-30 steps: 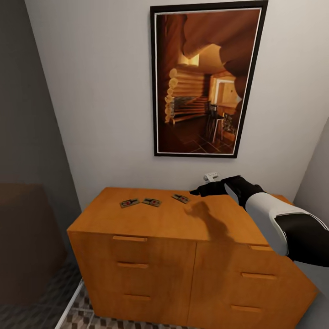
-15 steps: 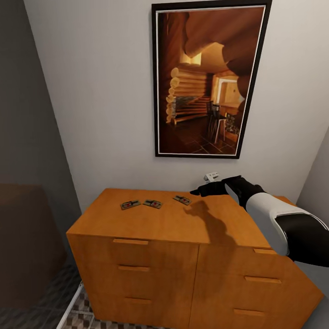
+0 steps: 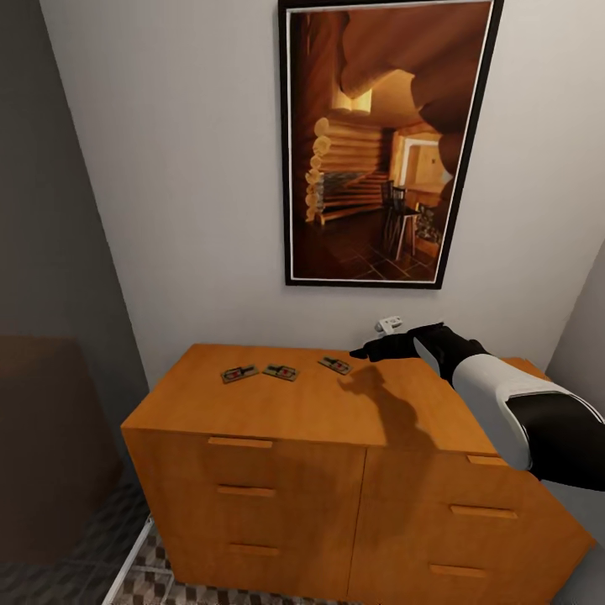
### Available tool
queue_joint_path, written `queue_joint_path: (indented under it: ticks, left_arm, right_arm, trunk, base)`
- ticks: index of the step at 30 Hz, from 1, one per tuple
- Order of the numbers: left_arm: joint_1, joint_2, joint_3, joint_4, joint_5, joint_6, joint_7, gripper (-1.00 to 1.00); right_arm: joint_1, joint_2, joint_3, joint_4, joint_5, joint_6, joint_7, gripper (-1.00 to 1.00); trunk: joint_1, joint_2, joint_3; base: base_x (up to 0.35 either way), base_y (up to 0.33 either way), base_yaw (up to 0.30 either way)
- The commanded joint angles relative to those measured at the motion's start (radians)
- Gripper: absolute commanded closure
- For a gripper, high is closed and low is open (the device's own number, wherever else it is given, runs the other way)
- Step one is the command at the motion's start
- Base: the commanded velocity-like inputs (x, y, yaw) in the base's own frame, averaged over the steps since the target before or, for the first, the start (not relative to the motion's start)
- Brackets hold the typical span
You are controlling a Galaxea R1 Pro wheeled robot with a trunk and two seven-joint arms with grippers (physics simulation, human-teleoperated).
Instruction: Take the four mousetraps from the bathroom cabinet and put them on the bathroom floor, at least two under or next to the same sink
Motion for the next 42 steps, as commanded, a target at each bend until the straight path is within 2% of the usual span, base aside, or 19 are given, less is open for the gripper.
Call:
queue_joint_path:
  ticks: [1,35,37,39,42]
  left_arm:
    - [-0.002,0.0,-0.005,0.004,-0.001,-0.007,0.0,-1.0]
    - [-0.002,-0.003,-0.005,0.004,-0.001,-0.008,-0.003,-1.0]
    - [-0.002,-0.003,-0.005,0.004,-0.001,-0.008,-0.014,-1.0]
    - [-0.002,-0.003,-0.005,0.004,-0.001,-0.008,-0.067,-1.0]
    - [-0.002,-0.002,-0.005,0.004,-0.001,-0.009,-0.097,-1.0]
  right_arm:
    - [0.0,-0.001,-0.001,-0.002,0.01,0.003,0.006,-1.0]
    - [0.001,-0.002,-0.001,-0.002,0.012,0.003,0.004,-1.0]
    - [0.0,-0.002,-0.001,-0.002,0.012,0.003,0.004,-1.0]
    - [0.0,-0.002,-0.001,-0.002,0.012,0.003,0.004,-1.0]
    - [0.0,-0.002,-0.001,-0.002,0.012,0.003,0.004,-1.0]
  trunk:
    - [0.0,-0.001,-0.003]
    - [0.0,-0.001,-0.05]
    - [0.0,-0.001,-0.05]
    - [0.0,-0.001,-0.051]
    - [0.0,-0.001,-0.051]
  base:
    - [0.0,0.0,0.0]
    - [0.0,0.0,0.0]
    - [0.0,0.0,0.0]
    - [0.003,0.0,0.0]
    - [0.047,0.026,0.0]
